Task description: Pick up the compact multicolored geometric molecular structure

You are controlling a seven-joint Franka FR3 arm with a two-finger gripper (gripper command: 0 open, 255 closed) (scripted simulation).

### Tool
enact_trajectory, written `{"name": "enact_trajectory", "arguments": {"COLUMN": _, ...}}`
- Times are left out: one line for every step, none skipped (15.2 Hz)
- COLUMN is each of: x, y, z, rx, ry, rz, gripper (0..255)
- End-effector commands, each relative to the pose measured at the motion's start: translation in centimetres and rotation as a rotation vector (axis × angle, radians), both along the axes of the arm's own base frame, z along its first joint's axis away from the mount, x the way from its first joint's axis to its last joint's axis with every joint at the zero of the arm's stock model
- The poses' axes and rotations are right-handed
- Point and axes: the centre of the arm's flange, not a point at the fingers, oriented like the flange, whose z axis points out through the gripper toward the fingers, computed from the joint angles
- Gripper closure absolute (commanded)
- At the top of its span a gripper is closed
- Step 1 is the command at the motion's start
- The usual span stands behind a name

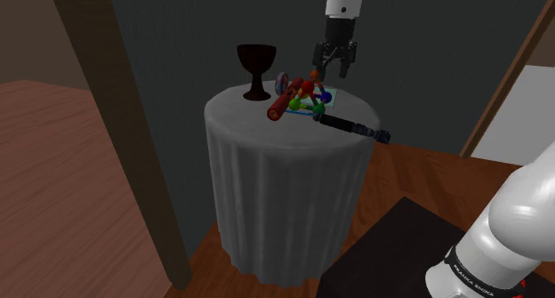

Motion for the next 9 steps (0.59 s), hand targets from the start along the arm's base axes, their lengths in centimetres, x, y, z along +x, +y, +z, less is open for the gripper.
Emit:
{"name": "enact_trajectory", "arguments": {"x": 2.6, "y": -0.1, "z": -0.6, "rx": 0.024, "ry": 0.021, "rz": -0.034, "gripper": 0}}
{"name": "enact_trajectory", "arguments": {"x": 4.0, "y": -0.3, "z": -0.9, "rx": 0.035, "ry": 0.032, "rz": -0.05, "gripper": 0}}
{"name": "enact_trajectory", "arguments": {"x": 5.4, "y": -0.6, "z": -1.3, "rx": 0.047, "ry": 0.042, "rz": -0.067, "gripper": 0}}
{"name": "enact_trajectory", "arguments": {"x": 6.8, "y": -0.8, "z": -1.7, "rx": 0.059, "ry": 0.052, "rz": -0.083, "gripper": 0}}
{"name": "enact_trajectory", "arguments": {"x": 8.2, "y": -1.0, "z": -2.2, "rx": 0.07, "ry": 0.062, "rz": -0.1, "gripper": 0}}
{"name": "enact_trajectory", "arguments": {"x": 9.6, "y": -1.3, "z": -2.6, "rx": 0.082, "ry": 0.072, "rz": -0.116, "gripper": 0}}
{"name": "enact_trajectory", "arguments": {"x": 9.7, "y": -1.3, "z": -2.6, "rx": 0.083, "ry": 0.073, "rz": -0.118, "gripper": 0}}
{"name": "enact_trajectory", "arguments": {"x": 9.7, "y": -1.3, "z": -3.2, "rx": 0.083, "ry": 0.073, "rz": -0.118, "gripper": 0}}
{"name": "enact_trajectory", "arguments": {"x": 9.7, "y": -1.3, "z": -3.7, "rx": 0.083, "ry": 0.073, "rz": -0.118, "gripper": 0}}
